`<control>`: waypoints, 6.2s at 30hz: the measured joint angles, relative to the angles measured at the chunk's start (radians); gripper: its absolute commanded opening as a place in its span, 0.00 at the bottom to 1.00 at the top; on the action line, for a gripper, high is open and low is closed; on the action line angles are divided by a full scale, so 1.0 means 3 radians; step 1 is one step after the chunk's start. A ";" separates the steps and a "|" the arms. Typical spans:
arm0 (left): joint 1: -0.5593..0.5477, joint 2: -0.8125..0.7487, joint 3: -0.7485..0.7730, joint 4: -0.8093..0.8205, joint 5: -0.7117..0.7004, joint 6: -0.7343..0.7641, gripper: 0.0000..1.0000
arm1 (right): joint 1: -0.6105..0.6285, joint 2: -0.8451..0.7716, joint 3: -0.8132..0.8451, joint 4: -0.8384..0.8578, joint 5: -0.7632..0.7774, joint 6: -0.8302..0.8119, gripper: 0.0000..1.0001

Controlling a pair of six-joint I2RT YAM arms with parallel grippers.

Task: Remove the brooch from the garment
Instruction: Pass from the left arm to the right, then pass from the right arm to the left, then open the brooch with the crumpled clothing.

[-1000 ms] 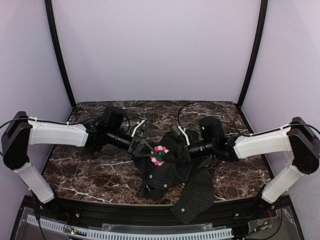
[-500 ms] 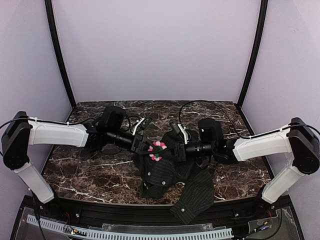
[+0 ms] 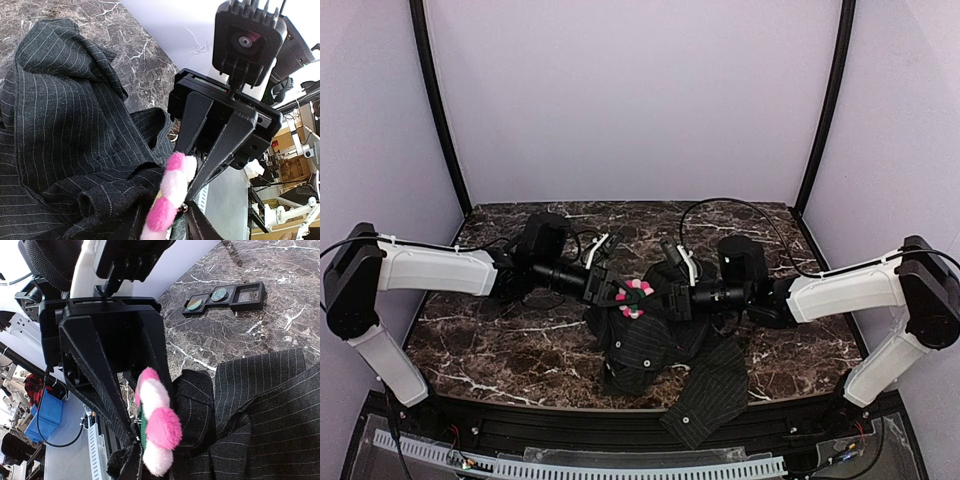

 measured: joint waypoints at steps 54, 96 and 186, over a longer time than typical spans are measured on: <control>-0.0009 -0.0164 -0.0327 0.0720 0.0217 -0.0324 0.01 | -0.0075 0.0032 -0.0187 0.0696 -0.0421 0.0417 0.01; 0.0081 -0.0148 0.0501 -0.0610 0.0993 0.0923 0.01 | -0.0009 -0.0179 -0.0078 0.0559 -0.0875 0.0357 0.26; 0.0088 -0.0100 0.0544 -0.0999 0.0974 0.1227 0.01 | -0.0145 -0.0660 0.0417 -0.0938 -0.0449 -0.0271 0.85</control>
